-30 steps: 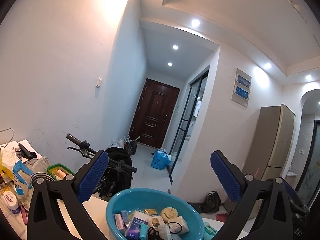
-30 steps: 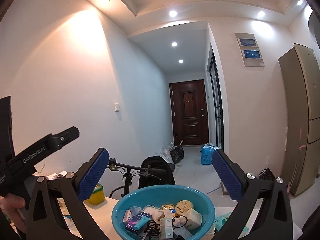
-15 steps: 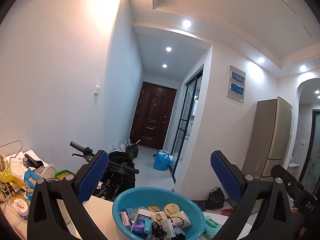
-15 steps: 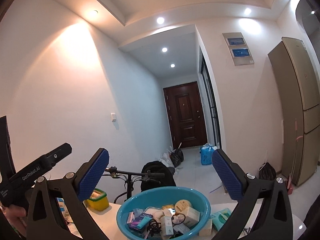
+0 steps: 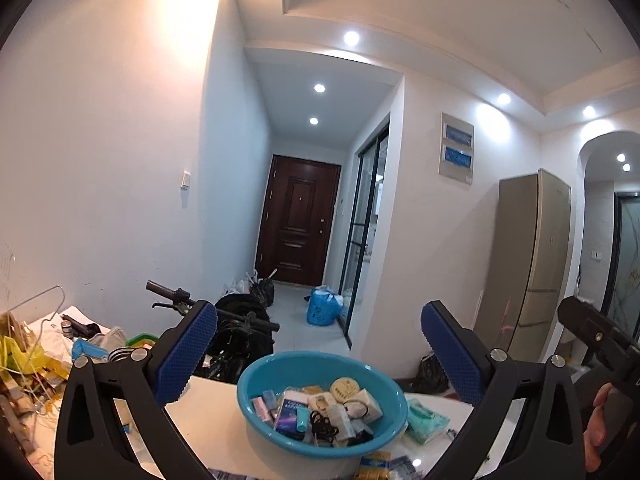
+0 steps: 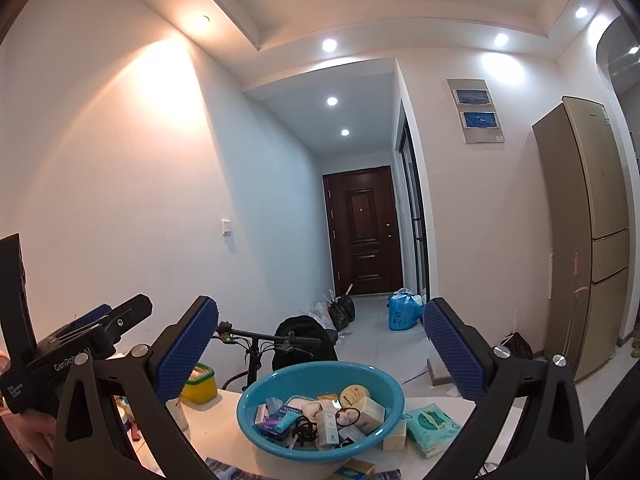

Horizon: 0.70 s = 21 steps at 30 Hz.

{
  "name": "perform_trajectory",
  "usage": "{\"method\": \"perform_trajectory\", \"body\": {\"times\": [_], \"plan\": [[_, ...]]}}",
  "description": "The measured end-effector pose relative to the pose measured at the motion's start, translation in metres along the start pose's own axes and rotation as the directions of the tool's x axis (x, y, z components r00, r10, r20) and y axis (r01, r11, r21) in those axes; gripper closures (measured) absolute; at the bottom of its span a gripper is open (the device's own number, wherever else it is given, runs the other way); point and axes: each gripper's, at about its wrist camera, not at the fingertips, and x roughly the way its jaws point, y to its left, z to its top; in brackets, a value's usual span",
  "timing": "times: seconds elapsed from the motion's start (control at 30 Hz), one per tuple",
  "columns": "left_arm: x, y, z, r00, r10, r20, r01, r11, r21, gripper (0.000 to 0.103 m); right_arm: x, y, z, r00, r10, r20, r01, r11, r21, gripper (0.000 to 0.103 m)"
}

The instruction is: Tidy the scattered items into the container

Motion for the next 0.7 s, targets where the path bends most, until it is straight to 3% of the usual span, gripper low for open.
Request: {"method": "perform_trajectory", "body": {"times": [0.2,0.43,0.6,0.7], "plan": [[-0.025,0.0,-0.011,0.999,-0.031,-0.037,0.03,0.999,-0.037,0.0,-0.025,-0.004,-0.008,0.999,-0.005,-0.047,0.005,1.0,0.008,0.001],[-0.053,-0.007,-0.036,0.998,0.055,-0.022,-0.054,0.998,0.029,0.0,-0.052,-0.013,-0.024,0.996,-0.071,-0.06,0.071,0.997,-0.003,0.001],[-0.066,-0.006,-0.061,0.999,0.018,-0.033,-0.017,1.0,0.021,0.0,-0.062,-0.021,-0.037,0.992,-0.095,-0.079,0.096,0.995,0.011,0.001],[-0.07,-0.008,-0.076,0.999,0.031,-0.036,-0.03,0.999,0.04,0.0,-0.067,-0.024,-0.049,0.989,-0.106,-0.103,0.109,0.994,0.019,0.001]]}}
